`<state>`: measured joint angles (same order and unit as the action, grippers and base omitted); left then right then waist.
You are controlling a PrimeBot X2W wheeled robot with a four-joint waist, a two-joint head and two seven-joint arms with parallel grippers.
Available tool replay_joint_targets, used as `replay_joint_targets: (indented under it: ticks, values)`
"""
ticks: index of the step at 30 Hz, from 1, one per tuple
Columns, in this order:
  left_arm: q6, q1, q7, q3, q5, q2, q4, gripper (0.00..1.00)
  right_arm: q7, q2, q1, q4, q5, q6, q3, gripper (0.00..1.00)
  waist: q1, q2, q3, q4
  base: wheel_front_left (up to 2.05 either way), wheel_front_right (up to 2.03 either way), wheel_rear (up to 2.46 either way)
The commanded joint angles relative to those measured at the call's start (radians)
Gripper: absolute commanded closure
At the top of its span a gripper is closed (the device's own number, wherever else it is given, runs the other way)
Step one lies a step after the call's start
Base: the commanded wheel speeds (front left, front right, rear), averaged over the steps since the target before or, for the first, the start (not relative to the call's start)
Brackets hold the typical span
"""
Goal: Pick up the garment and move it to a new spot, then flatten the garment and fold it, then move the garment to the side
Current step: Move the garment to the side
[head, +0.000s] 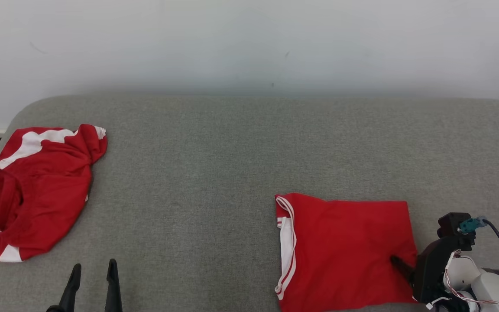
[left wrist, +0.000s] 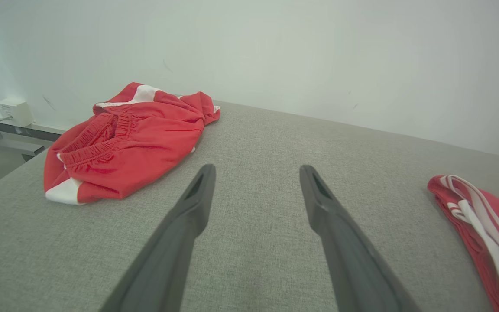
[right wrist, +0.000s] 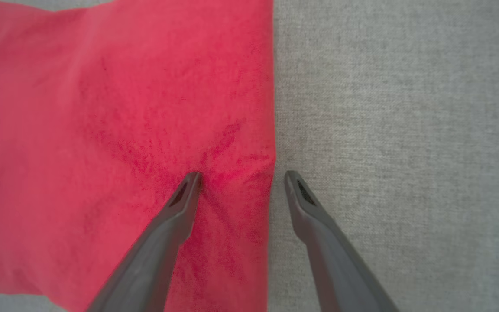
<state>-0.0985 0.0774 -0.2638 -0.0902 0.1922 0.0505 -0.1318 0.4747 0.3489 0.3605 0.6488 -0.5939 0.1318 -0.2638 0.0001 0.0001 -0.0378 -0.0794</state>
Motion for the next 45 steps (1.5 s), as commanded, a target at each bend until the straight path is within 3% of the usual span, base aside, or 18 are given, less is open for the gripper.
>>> replay_joint_targets:
  ticks: [1, 6, 7, 8, 9, 18, 30, 35, 45]
  values:
    - [-0.006, -0.018, 0.0, 0.002, -0.004, 0.0, -0.001, 0.0, 0.007, -0.005, 0.013, 0.016, 0.015, -0.003, 0.007, 0.0, -0.0001, -0.0001, -0.027, -0.03, 0.0, 0.0, 0.0]
    - [-0.002, -0.038, 0.0, 0.015, -0.003, 0.0, -0.003, 0.0, 0.059, -0.018, 0.027, 0.066, 0.046, -0.003, 0.003, 0.0, -0.0001, -0.0001, -0.042, -0.045, 0.0, 0.0, 0.0]
    - [0.001, -0.041, 0.0, 0.019, -0.003, 0.0, -0.002, 0.0, 0.066, -0.016, 0.032, 0.063, 0.052, -0.003, -0.003, 0.48, -0.0001, -0.0001, -0.045, -0.046, 0.0, 0.0, 0.0]
    - [0.002, -0.042, 0.0, 0.021, -0.002, 0.0, -0.001, 0.0, 0.068, -0.01, 0.037, 0.058, 0.058, -0.003, -0.01, 0.8, -0.0001, -0.0001, -0.049, -0.046, 0.0, 0.0, 0.0]
    - [0.004, -0.046, 0.0, 0.024, 0.0, 0.0, 0.001, 0.0, 0.068, -0.003, 0.045, 0.052, 0.068, -0.003, -0.017, 1.0, -0.0001, -0.0001, -0.053, -0.045, 0.0, 0.0, 0.0]
    - [0.01, -0.068, 0.0, 0.052, 0.012, 0.0, 0.028, 0.0, 0.088, 0.092, 0.151, -0.016, 0.116, -0.003, -0.08, 1.0, -0.0001, -0.0001, -0.093, -0.008, 0.0, 0.0, 0.0]
    - [-0.008, -0.126, 0.0, 0.039, -0.022, 0.0, 0.107, 0.0, 0.129, 0.239, 0.355, -0.104, 0.14, -0.003, -0.155, 1.0, -0.0001, -0.0001, -0.227, 0.132, 0.0, 0.0, 0.0]
    - [-0.02, -0.199, 0.0, 0.049, -0.05, 0.018, 0.146, 0.0, 0.107, 0.31, 0.444, -0.096, 0.158, -0.003, -0.122, 1.0, -0.0001, -0.0001, -0.326, 0.207, 0.0, 0.0, 0.0]
    - [-0.03, -0.331, 0.0, 0.112, -0.075, 0.078, 0.213, 0.0, -0.029, 0.317, 0.545, -0.01, 0.229, -0.003, 0.017, 1.0, -0.0001, -0.0001, -0.462, 0.292, 0.0, 0.0, 0.0]
